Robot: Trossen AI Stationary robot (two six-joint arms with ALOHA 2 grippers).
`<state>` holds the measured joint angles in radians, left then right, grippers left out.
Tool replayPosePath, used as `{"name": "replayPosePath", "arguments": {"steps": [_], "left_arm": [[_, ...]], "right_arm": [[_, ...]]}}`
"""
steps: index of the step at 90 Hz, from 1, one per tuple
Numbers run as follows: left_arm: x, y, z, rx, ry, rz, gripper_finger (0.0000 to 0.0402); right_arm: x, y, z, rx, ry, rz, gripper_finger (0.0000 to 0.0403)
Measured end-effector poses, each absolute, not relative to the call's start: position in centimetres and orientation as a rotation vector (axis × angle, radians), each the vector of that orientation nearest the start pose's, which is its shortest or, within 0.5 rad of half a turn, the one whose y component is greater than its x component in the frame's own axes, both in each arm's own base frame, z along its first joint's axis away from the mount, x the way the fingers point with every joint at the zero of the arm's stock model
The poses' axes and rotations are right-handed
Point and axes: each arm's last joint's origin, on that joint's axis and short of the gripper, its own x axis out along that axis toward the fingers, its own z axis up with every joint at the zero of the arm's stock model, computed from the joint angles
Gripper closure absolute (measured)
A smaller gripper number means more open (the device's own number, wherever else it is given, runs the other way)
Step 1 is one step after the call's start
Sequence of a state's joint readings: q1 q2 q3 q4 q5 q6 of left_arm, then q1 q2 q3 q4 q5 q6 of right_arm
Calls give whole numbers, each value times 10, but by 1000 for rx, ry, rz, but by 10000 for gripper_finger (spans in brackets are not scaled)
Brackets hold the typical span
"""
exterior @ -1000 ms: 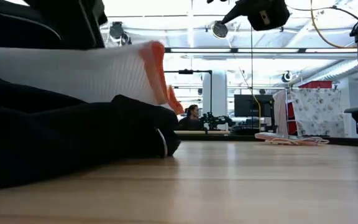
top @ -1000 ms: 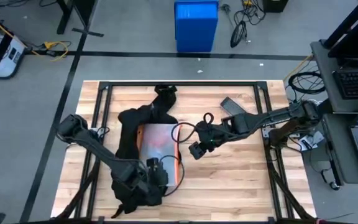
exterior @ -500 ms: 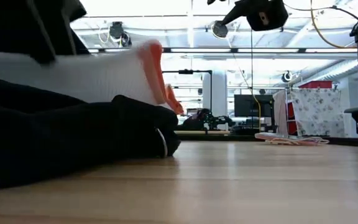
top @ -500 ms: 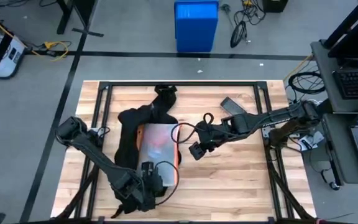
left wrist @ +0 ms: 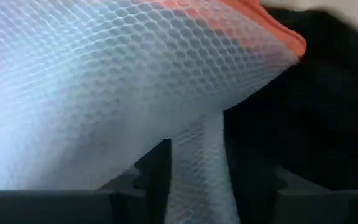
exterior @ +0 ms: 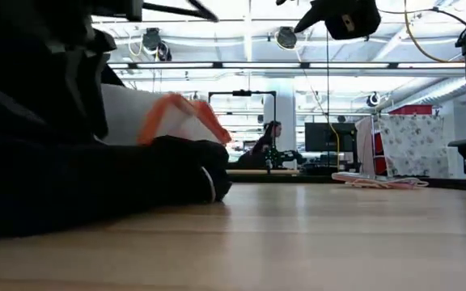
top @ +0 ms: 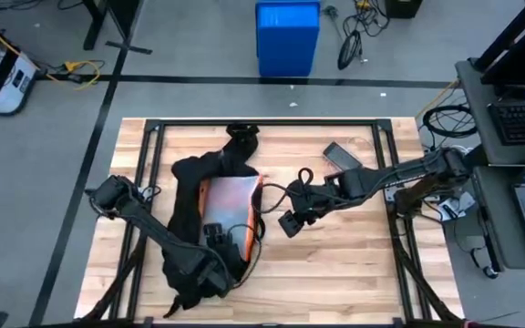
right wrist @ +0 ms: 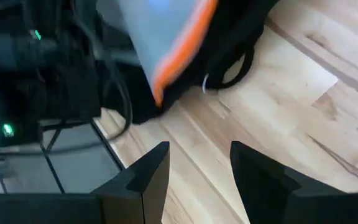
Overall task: Unpack backpack
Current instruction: Put the orange zip bag into the black backpack
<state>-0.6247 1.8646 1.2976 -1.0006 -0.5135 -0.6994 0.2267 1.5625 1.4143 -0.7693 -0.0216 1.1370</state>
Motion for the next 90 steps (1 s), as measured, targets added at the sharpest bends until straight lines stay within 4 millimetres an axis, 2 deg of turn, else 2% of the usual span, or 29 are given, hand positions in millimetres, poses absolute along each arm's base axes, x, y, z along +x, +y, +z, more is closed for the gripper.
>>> {"name": "replayPosePath", "arguments": {"steps": [11,16,32,48,64,72,83,90], "left_arm": [[275,-179,187,281,1259,391,373],[274,-177,193,248,1235,412,390],[261,-167,223,134,1147,535,400],[239,-152,250,-3,1114,716,401],[227,-144,256,-33,1162,840,401],[226,-144,255,-44,1179,841,401],[225,-146,255,-102,1139,874,401],[225,-147,255,-132,1114,895,402]], "right_arm": [[324,79,306,906,963,-299,248],[327,83,300,872,982,-288,248],[343,98,279,802,1002,-235,248],[376,105,272,845,807,-109,248],[408,91,255,833,671,-65,248],[418,83,243,724,653,-42,248],[428,74,239,555,587,18,248],[433,64,227,509,603,2,248]]}}
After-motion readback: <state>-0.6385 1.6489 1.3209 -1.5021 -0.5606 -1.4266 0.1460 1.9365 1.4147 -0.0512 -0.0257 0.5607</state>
